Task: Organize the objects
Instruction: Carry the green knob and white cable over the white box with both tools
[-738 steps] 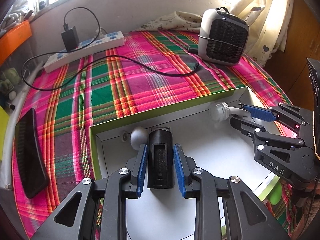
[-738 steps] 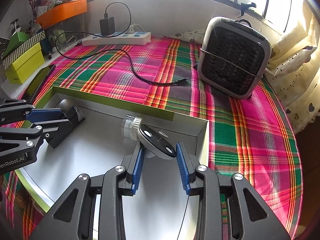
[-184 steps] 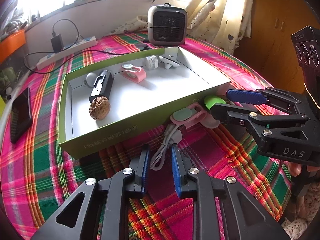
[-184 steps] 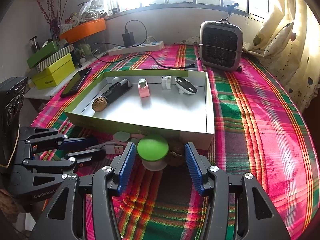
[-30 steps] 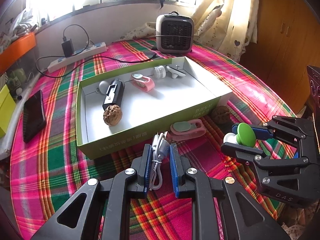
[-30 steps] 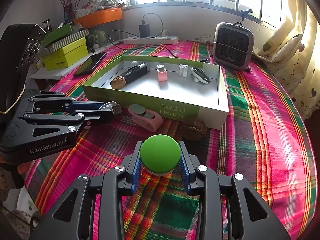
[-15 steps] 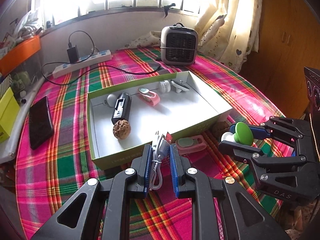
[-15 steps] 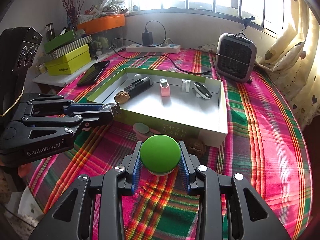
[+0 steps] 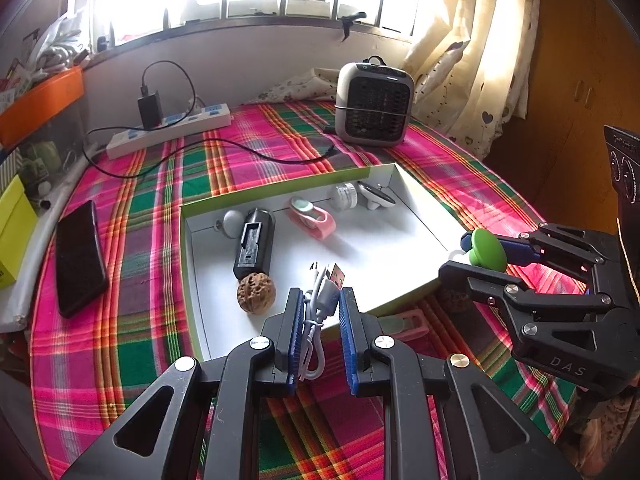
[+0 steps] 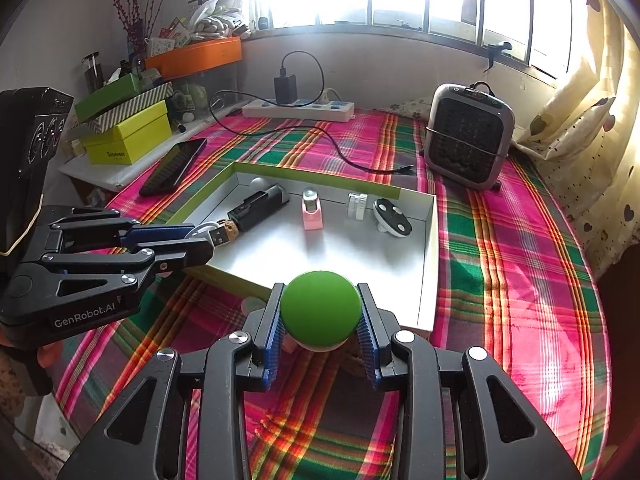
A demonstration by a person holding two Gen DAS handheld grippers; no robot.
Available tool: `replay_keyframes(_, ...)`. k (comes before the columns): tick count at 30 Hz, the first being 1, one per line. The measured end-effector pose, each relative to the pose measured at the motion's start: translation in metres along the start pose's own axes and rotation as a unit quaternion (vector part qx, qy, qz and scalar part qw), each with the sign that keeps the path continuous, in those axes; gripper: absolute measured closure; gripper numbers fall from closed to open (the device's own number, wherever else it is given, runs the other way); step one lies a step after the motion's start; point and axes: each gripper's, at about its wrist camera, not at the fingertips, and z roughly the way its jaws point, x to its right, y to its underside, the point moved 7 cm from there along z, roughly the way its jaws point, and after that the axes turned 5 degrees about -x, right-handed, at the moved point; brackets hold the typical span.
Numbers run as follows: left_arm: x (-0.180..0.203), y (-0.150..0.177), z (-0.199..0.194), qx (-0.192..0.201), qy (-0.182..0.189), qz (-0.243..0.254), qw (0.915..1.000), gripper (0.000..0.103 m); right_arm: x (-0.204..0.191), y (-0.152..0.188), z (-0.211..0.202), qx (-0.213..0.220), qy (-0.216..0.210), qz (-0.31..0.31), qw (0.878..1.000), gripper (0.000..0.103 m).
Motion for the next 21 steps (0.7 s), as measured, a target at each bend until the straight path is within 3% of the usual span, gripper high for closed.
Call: replay_keyframes(21, -0.009, -0.028, 0.048, -0.022, -0.012, -0.019, 0.9995, 0.087, 0.036, -0.034, 0.058, -0.025, -0.003, 0.022, 0.999, 0.068)
